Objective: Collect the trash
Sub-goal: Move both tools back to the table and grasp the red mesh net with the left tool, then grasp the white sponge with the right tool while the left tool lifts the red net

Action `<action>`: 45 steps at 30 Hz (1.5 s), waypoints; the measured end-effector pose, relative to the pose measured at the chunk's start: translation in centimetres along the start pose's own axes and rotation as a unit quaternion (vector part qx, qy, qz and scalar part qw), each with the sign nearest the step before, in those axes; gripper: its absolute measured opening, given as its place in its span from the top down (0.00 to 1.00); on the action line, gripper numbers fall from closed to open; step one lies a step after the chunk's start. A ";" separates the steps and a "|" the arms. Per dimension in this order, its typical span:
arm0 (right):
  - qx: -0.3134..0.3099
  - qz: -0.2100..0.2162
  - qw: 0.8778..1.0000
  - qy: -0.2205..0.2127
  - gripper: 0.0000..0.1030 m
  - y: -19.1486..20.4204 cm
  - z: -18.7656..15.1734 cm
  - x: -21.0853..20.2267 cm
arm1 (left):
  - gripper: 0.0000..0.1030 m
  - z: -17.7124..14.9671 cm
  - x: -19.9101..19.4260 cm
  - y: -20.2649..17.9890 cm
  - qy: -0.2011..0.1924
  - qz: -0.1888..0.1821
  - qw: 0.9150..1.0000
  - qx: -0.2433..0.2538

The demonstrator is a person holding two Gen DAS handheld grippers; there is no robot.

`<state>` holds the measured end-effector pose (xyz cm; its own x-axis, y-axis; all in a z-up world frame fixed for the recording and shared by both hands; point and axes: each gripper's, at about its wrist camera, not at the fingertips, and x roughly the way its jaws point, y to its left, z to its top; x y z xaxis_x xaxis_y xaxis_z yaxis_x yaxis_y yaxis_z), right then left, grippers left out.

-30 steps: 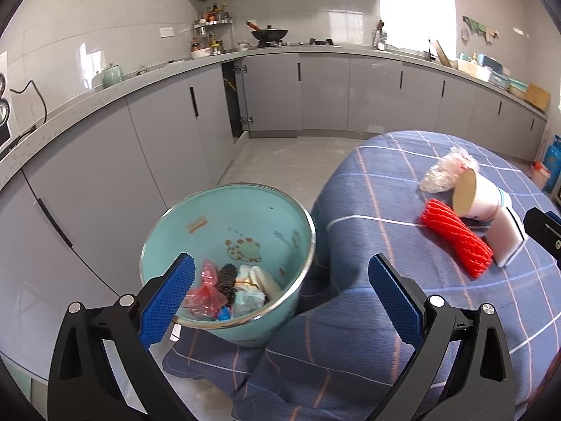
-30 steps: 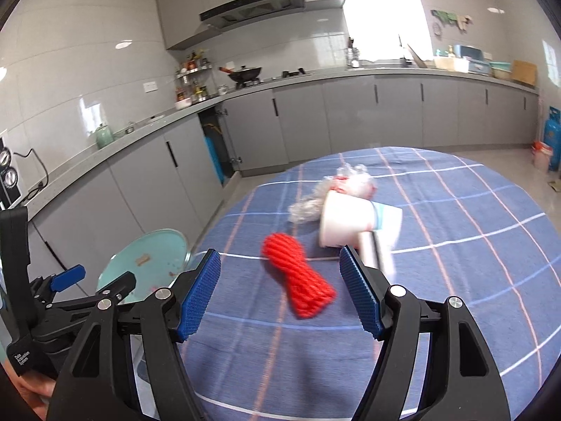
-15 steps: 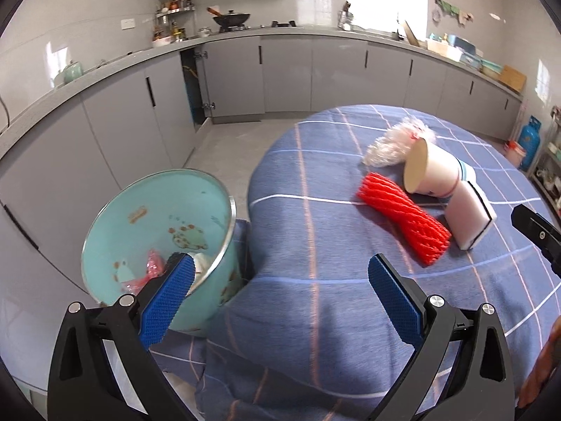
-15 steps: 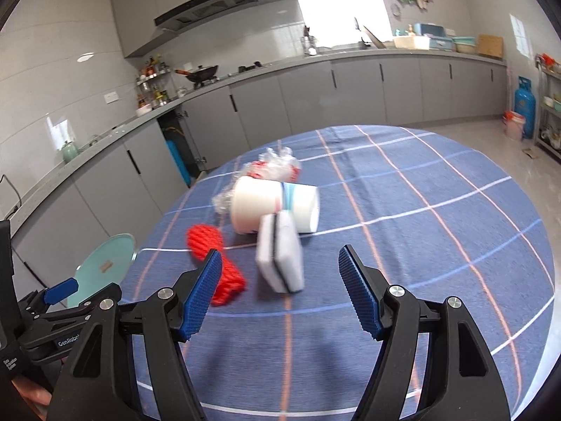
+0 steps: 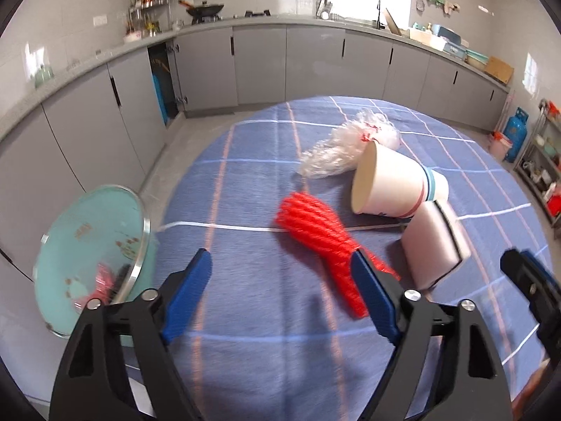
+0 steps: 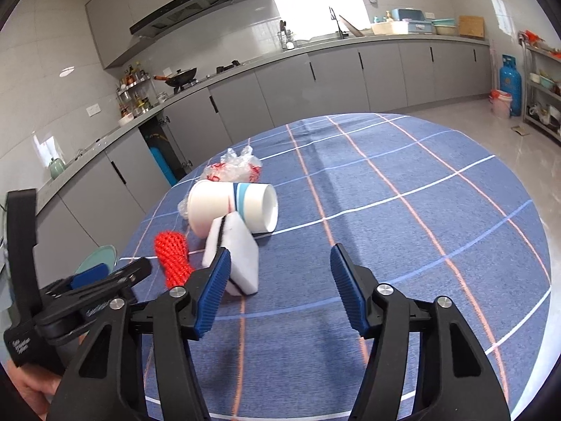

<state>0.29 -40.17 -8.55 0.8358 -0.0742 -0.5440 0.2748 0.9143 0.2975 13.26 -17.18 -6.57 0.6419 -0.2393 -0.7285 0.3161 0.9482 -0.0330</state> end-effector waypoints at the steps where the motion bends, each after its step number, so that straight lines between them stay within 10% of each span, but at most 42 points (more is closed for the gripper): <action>1: 0.000 -0.001 1.000 -0.001 0.46 -0.1 0.0 -0.1 | 0.24 0.1 0.3 -0.3 0.004 -0.011 1.000 -0.011; 9: 0.011 -0.001 1.000 0.000 0.49 -1.1 0.3 -0.1 | 0.34 0.4 2.4 -2.8 0.020 -0.018 1.000 -0.007; 17: -0.001 0.013 1.000 0.012 0.49 -0.1 0.1 0.6 | 0.71 -0.5 3.4 -2.5 0.045 -0.050 0.998 0.010; 30: -0.035 0.040 0.997 0.051 0.49 4.9 0.7 4.0 | 0.73 -1.6 -0.2 1.4 0.017 -0.023 0.999 0.038; 35: -0.035 0.024 0.997 0.072 0.70 5.2 0.4 5.5 | 0.73 -1.9 -0.7 2.3 0.017 -0.019 0.999 0.034; 45: -0.031 0.016 0.997 0.072 0.75 4.7 0.2 4.8 | 0.73 -2.2 -1.9 2.3 0.005 -0.026 0.999 0.034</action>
<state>5.68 -36.34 -9.64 0.7650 0.0087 -0.6439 0.2166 0.9382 0.2700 11.25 -14.10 -6.81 0.6174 -0.2847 -0.7333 0.3950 0.9184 -0.0240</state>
